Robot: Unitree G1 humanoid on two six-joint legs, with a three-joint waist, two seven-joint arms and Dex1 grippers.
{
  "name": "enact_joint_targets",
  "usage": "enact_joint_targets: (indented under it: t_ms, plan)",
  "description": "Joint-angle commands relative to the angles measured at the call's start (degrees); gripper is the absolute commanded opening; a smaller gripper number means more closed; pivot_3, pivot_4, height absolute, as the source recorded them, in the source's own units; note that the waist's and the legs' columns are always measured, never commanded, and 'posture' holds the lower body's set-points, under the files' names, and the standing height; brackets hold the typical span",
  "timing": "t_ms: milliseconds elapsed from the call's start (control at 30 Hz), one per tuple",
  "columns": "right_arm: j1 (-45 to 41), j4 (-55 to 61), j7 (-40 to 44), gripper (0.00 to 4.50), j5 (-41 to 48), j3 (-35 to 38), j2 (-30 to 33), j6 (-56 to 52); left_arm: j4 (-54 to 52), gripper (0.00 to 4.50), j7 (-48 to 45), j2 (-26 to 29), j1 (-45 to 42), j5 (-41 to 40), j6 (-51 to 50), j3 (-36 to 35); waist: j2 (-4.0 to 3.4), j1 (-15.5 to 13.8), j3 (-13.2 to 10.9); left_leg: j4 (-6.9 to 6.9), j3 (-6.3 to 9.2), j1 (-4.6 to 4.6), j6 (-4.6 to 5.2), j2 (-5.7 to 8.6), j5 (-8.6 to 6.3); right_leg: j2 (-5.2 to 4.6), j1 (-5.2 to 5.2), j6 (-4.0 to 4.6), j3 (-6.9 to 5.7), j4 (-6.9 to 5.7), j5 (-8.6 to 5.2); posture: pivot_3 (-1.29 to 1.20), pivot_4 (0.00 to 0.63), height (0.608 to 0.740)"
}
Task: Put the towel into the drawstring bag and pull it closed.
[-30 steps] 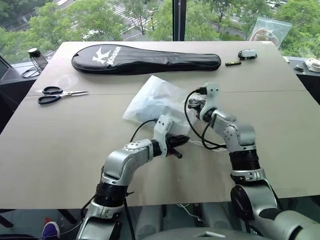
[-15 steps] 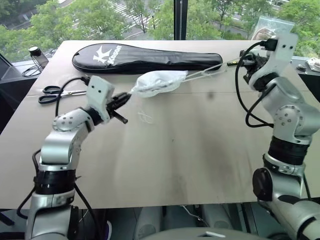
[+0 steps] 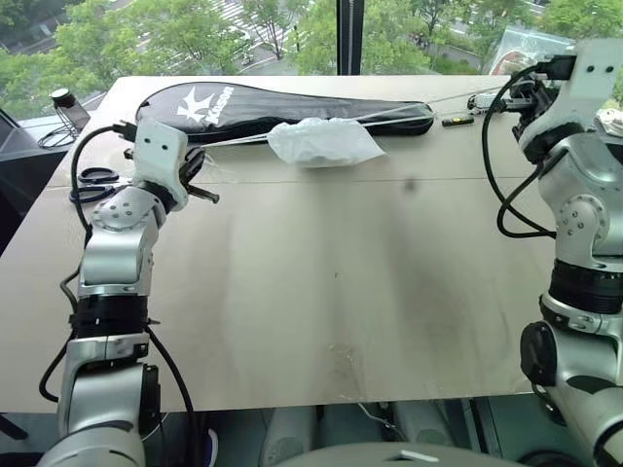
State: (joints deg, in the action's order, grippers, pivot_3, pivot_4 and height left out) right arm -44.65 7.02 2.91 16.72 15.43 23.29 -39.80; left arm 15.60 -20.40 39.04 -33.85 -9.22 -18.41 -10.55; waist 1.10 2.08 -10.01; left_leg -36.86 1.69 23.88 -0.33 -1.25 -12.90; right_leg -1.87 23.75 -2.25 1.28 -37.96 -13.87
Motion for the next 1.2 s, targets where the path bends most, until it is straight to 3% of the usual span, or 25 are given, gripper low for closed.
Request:
enact_joint_targets:
  t_ms: [33,333,400,500,600,800,833,967,1133,1167,1200]
  plan:
    - [0.7,-0.6,-3.3,0.0,-3.7,5.2,4.3,3.1,4.6,0.05,5.3,3.0,-0.3,1.6,-1.3,-5.7,0.0,0.0,0.0,0.0,-0.01,0.0,0.0,0.0,0.0,0.0,0.0,0.0,0.0,0.0,0.0,0.0,0.15,0.74]
    - [4.7,-1.7,-4.6,0.0,-6.5,5.5,7.9,6.1,3.9,0.05,8.6,2.1,1.8,-1.3,-3.4,-9.8,0.01,-0.1,0.0,0.0,-0.02,0.0,0.0,0.0,0.0,-0.03,0.0,0.0,0.01,0.0,0.0,0.0,0.15,0.74]
    - [6.3,-0.1,-0.1,0.0,-4.1,3.7,7.7,7.1,-2.4,0.05,4.4,-2.3,3.5,-8.7,-5.4,-10.6,0.01,-0.1,0.0,0.01,-0.04,0.0,0.0,0.0,0.0,-0.05,0.0,0.0,0.04,0.01,0.0,0.0,0.15,0.74]
    - [11.3,6.8,13.3,0.0,4.4,-2.7,7.3,4.4,-17.1,0.05,-4.4,-7.0,9.5,-17.5,-8.2,-6.1,0.01,-0.1,0.0,0.02,-0.09,0.0,0.0,-0.02,0.0,-0.08,-0.02,-0.01,0.06,0.04,0.0,0.0,0.15,0.74]
    - [17.5,12.2,19.7,0.0,6.0,-9.2,6.5,4.9,-25.1,0.05,-5.4,-9.5,15.2,-18.1,-9.9,-2.4,0.03,0.1,0.0,0.03,-0.07,-0.01,0.0,-0.04,-0.01,-0.06,-0.03,-0.02,0.07,0.06,-0.01,0.0,0.15,0.74]
    - [25.1,14.1,25.7,0.0,1.1,-18.7,7.9,9.7,-29.3,0.05,-7.9,-11.9,22.3,-17.2,-10.2,2.7,0.02,0.0,0.0,-0.05,-0.06,-0.15,0.01,-0.02,0.0,0.02,-0.07,-0.01,0.11,-0.08,-0.01,0.0,0.15,0.74]
    - [26.6,14.3,26.4,0.3,0.4,-19.0,8.5,10.8,-30.1,0.01,-9.3,-11.2,23.5,-17.9,-10.6,2.8,0.02,0.0,0.0,-0.14,-0.05,-0.13,0.01,-0.02,0.0,0.03,-0.09,-0.02,0.1,-0.08,-0.01,0.0,0.15,0.74]
    - [33.7,16.6,30.7,1.78,0.8,-16.6,12.6,12.7,-32.0,1.14,-14.9,-8.8,28.9,-20.6,-9.5,0.0,0.03,-0.3,0.0,-0.2,-0.02,-0.07,0.0,-0.03,-0.01,0.03,-0.09,-0.02,0.06,-0.06,-0.02,0.0,0.15,0.74]
    - [48.8,24.8,40.2,4.18,7.0,-7.8,21.3,10.0,-36.9,3.51,-22.7,-3.4,39.1,-24.4,-10.3,-4.9,0.03,-0.9,0.0,-0.18,-0.01,-0.09,0.0,-0.05,-0.01,0.03,-0.1,-0.01,0.03,-0.04,-0.05,0.0,0.15,0.74]
    - [52.1,26.5,41.9,4.5,8.9,-5.6,22.8,8.8,-38.0,3.98,-24.2,-2.3,41.2,-25.2,-10.3,-5.8,0.02,-0.9,0.0,-0.18,-0.03,-0.12,0.0,-0.06,-0.01,0.02,-0.14,0.0,0.04,-0.01,-0.05,0.0,0.15,0.74]
    - [54.8,28.0,43.3,4.5,10.6,-3.6,23.8,8.0,-39.0,4.39,-25.2,-1.7,43.0,-25.7,-10.0,-6.6,0.03,-1.1,0.0,-0.18,-0.05,-0.16,0.0,-0.06,-0.01,0.02,-0.16,0.0,0.07,-0.01,-0.05,0.0,0.15,0.74]
